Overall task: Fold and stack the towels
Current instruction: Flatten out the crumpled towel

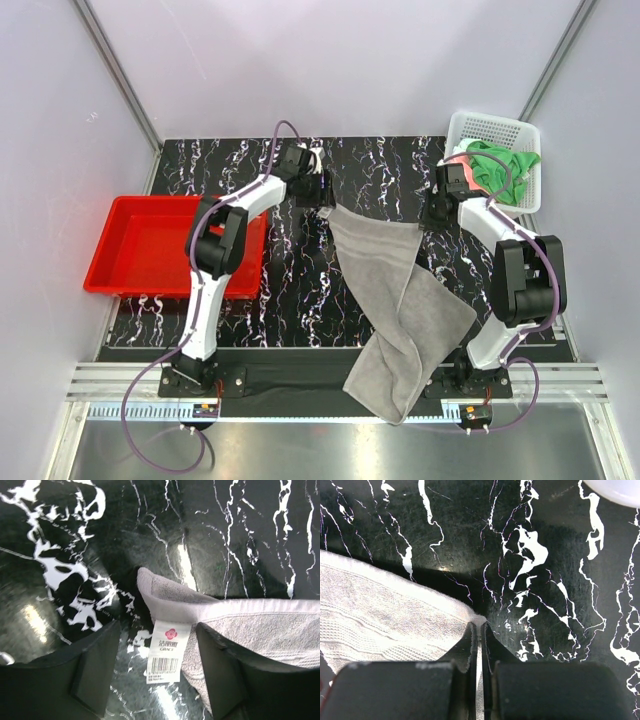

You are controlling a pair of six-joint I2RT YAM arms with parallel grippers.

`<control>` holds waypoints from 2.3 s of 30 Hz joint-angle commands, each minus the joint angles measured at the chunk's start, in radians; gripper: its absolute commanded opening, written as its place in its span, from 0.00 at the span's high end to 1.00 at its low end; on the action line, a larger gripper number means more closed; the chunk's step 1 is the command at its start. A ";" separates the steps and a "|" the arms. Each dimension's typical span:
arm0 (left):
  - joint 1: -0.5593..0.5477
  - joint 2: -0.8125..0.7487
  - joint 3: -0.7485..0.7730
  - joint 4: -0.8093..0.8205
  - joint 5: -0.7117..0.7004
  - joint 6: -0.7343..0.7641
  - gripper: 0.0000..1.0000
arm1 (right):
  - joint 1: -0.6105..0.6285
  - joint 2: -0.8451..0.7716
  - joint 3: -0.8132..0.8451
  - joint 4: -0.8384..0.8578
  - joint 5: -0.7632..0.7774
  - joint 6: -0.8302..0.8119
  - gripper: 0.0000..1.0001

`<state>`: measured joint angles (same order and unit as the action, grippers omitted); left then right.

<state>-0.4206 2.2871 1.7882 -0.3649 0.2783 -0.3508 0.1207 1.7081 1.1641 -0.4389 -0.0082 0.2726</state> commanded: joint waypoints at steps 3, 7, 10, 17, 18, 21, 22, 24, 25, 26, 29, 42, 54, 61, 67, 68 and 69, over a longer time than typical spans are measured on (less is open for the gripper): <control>0.002 0.061 0.114 0.060 0.061 -0.042 0.44 | -0.009 -0.033 0.002 0.022 0.013 -0.016 1.00; 0.000 0.086 0.138 0.083 0.096 -0.073 0.62 | -0.009 -0.039 -0.003 0.031 0.010 -0.021 1.00; -0.003 0.106 0.178 0.070 0.117 -0.093 0.94 | -0.010 -0.045 -0.003 0.032 0.010 -0.016 1.00; -0.004 -0.039 0.189 -0.024 0.004 -0.056 1.00 | -0.009 -0.077 0.097 0.008 -0.028 -0.030 1.00; -0.003 -0.075 0.201 -0.043 -0.087 -0.048 1.00 | -0.009 -0.106 0.132 0.014 -0.038 -0.033 1.00; 0.003 -0.193 0.336 -0.121 -0.212 -0.021 1.00 | -0.009 -0.151 0.287 0.058 -0.071 -0.041 1.00; 0.003 -0.216 0.379 -0.146 -0.237 -0.014 1.00 | -0.009 -0.148 0.395 0.051 -0.082 -0.050 1.00; 0.003 -0.279 0.494 -0.209 -0.275 -0.005 1.00 | -0.010 -0.130 0.518 0.001 -0.093 -0.053 1.00; 0.003 -0.299 0.522 -0.239 -0.298 -0.004 1.00 | -0.009 -0.128 0.625 -0.013 -0.099 -0.067 1.00; 0.002 -0.348 0.540 -0.249 -0.307 -0.007 1.00 | -0.009 -0.131 0.664 -0.021 -0.111 -0.072 1.00; 0.000 -0.470 0.527 -0.250 -0.338 -0.020 1.00 | -0.007 -0.197 0.746 0.006 -0.147 -0.101 1.00; -0.365 -0.909 0.415 -0.299 -0.665 0.027 1.00 | -0.004 -0.799 0.431 0.218 -0.332 -0.107 1.00; -0.812 -0.942 0.563 -0.278 -0.997 0.183 1.00 | -0.003 -0.915 0.538 0.135 -0.317 -0.073 1.00; -1.106 -0.794 0.588 0.360 -1.430 0.932 1.00 | -0.003 -0.851 0.614 0.189 -0.256 -0.101 1.00; -0.903 -0.641 0.701 0.364 -1.403 0.973 1.00 | -0.003 -0.690 0.592 0.276 -0.185 -0.176 1.00; -0.852 -0.640 0.705 0.284 -1.372 0.896 1.00 | -0.004 -0.662 0.588 0.314 -0.184 -0.180 1.00; -0.799 -0.638 0.692 0.224 -1.290 0.822 1.00 | -0.003 -0.598 0.594 0.328 -0.184 -0.191 1.00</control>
<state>-1.3479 1.6508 2.4489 -0.0681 -1.0550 0.5358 0.1234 0.9642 1.7779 -0.1936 -0.2592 0.1322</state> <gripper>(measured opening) 0.028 0.018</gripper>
